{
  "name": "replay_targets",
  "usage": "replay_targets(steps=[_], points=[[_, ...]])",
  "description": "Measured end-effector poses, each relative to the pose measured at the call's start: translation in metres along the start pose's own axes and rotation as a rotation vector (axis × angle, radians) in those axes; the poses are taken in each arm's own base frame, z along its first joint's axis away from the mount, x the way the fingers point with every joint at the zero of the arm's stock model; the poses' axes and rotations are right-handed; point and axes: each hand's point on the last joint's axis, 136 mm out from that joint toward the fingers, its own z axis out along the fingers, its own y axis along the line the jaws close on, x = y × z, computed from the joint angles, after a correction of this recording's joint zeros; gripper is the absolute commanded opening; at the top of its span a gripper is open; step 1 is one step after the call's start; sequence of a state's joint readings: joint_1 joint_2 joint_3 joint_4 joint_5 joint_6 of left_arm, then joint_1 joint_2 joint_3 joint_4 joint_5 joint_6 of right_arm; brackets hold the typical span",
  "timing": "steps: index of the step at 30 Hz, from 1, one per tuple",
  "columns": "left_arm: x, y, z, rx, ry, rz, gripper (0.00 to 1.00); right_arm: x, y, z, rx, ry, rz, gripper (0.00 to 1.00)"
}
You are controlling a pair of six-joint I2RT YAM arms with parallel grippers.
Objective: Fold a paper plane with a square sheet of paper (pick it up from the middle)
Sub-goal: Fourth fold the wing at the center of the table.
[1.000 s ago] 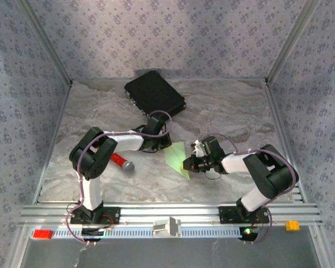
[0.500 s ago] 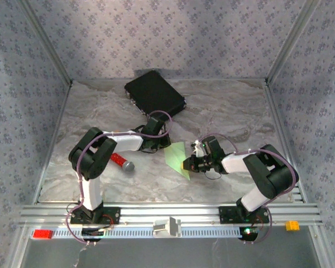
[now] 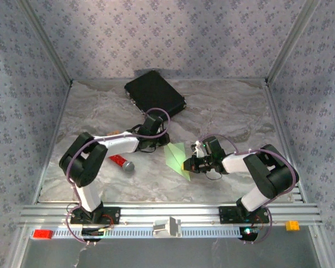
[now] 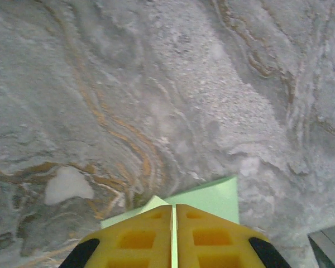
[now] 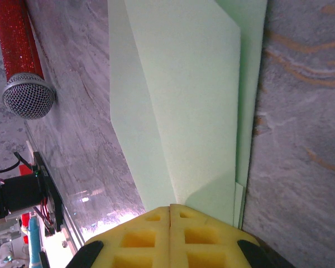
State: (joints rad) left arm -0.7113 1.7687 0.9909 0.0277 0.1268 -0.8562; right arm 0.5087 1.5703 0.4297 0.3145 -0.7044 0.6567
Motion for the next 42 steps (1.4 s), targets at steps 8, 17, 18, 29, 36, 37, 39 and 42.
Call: replay_targets(steps=[8, 17, 18, 29, 36, 37, 39, 42], points=[[0.033, -0.027, 0.006, 0.087, 0.086, 0.051, 0.09, 0.0, 0.0, 0.0, 0.0, 0.0, 0.0, 0.0], [0.067, -0.012, 0.029, 0.084, 0.178, 0.027, 0.08, 0.0, 0.001, -0.001, 0.003, 0.004, 0.004, 0.0], [0.068, -0.012, 0.029, 0.09, 0.178, 0.025, 0.08, 0.0, 0.001, -0.001, 0.005, 0.007, 0.007, 0.0], [0.068, -0.014, 0.031, 0.114, 0.168, 0.029, 0.07, -0.011, 0.026, 0.008, 0.043, 0.055, -0.007, 0.02], [0.067, -0.014, 0.031, 0.122, 0.162, 0.031, 0.07, -0.028, 0.014, 0.025, 0.083, 0.049, 0.02, 0.02], [0.067, -0.015, 0.031, 0.123, 0.161, 0.031, 0.07, -0.028, 0.015, 0.025, 0.079, 0.049, 0.021, 0.02], [0.067, -0.014, 0.031, 0.123, 0.161, 0.03, 0.07, -0.027, 0.015, 0.025, 0.072, 0.047, 0.02, 0.02], [0.067, -0.014, 0.031, 0.124, 0.159, 0.03, 0.06, -0.025, 0.014, 0.023, 0.055, 0.029, 0.009, 0.03]])
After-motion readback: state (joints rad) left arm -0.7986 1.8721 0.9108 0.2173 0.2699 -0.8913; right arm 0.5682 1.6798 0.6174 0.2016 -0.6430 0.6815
